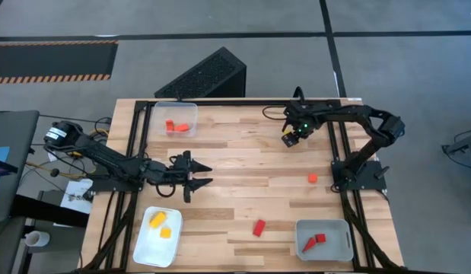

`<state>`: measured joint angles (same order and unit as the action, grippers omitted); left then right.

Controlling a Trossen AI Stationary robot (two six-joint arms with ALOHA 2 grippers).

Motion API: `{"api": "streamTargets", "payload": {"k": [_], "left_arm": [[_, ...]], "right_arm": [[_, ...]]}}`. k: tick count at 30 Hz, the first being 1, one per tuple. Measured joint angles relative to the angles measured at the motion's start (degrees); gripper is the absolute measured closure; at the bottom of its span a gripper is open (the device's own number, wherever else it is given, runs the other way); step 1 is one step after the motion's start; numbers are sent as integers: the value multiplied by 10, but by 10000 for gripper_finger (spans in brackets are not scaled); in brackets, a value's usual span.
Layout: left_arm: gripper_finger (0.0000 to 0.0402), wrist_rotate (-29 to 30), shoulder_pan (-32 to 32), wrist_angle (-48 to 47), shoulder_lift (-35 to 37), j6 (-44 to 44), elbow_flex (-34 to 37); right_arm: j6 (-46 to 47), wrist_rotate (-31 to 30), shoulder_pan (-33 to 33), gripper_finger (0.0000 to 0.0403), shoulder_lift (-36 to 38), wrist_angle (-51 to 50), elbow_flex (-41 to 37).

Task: Sort & place blocks by color
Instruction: Put the yellow block into the white bin

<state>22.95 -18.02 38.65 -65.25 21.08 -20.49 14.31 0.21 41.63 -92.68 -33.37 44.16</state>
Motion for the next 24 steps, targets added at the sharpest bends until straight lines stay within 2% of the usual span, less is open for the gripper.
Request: {"api": "streamTargets", "payload": {"k": [4,10,18,24], "left_arm": [[217,3,0,0,0,0,0],[217,11,0,0,0,-1,0],[217,15,1,-1,0,-11,0],[217,16,1,-3,0,-13,0]], "right_arm": [[0,0,0,203,-1,3,0],[2,-1,0,300,-1,3,0],[5,15,-38,308,32,2,13],[35,50,-105,300,86,83,16]]}}
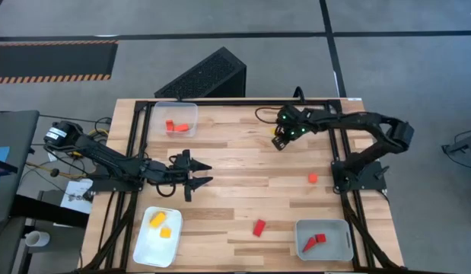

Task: Sort & place blocks by color
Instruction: Put the yellow block into the white bin

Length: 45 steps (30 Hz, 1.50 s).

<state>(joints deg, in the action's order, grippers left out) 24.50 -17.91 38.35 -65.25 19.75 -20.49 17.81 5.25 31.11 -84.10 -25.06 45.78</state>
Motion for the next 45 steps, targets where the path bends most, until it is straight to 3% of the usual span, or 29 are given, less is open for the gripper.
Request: {"api": "streamTargets", "payload": {"k": [6,13,17,36,45], "left_arm": [[217,0,0,1,0,8,0],[217,-1,-1,30,0,86,0],[217,0,-8,32,0,102,0],[217,21,1,32,0,152,0],[217,44,1,32,0,125,0]], "right_arm": [[4,15,-98,302,40,137,-4],[42,12,-219,298,41,441,-30],[29,11,-266,297,31,517,-30],[17,7,-293,296,30,521,-30],[18,7,-293,296,31,521,-30]]}}
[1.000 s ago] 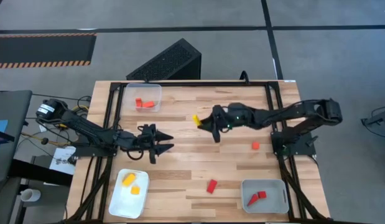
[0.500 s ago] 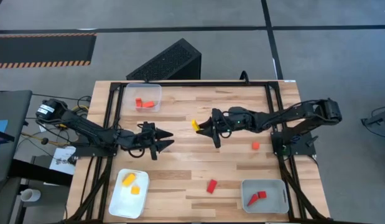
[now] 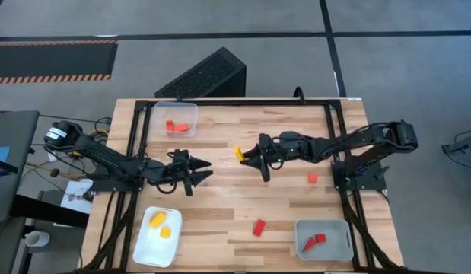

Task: Sort & place blocks by color
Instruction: Put the yellow block into the white bin

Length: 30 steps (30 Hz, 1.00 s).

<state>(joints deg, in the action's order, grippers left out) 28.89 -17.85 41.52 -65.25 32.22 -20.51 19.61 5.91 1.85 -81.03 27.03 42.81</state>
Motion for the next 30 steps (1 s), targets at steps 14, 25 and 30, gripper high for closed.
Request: {"api": "streamTargets", "payload": {"k": [14,25,30], "left_arm": [[216,1,-3,48,0,-59,0],[160,20,-3,62,-38,-108,-41],[137,33,8,59,-105,-105,-75]], "right_arm": [[-1,-67,-27,295,0,-53,1],[-6,-96,-22,295,0,-66,1],[-6,-95,-30,295,0,-58,1]]}}
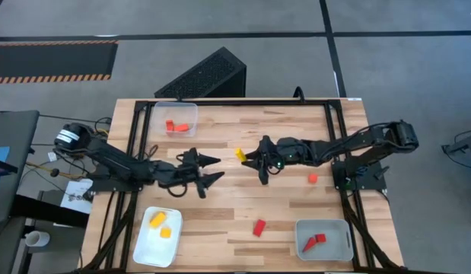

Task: Sort & place blocks by color
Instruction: Put the yellow block into the white bin

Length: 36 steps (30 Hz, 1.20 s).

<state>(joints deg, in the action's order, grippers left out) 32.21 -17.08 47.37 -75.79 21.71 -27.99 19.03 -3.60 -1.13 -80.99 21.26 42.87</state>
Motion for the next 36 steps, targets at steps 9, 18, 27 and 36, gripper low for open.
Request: {"api": "streamTargets", "payload": {"k": [9,18,27,36], "left_arm": [[119,-49,50,17,-89,-12,-65],[119,-124,81,65,-106,-53,-92],[120,-155,86,63,-106,-47,-92],[152,-171,86,69,-106,-63,-92]], "right_arm": [[-11,9,-23,295,0,21,0],[-36,53,-36,295,0,49,0],[-54,57,-48,295,0,77,0],[-52,67,-48,295,0,81,0]]}}
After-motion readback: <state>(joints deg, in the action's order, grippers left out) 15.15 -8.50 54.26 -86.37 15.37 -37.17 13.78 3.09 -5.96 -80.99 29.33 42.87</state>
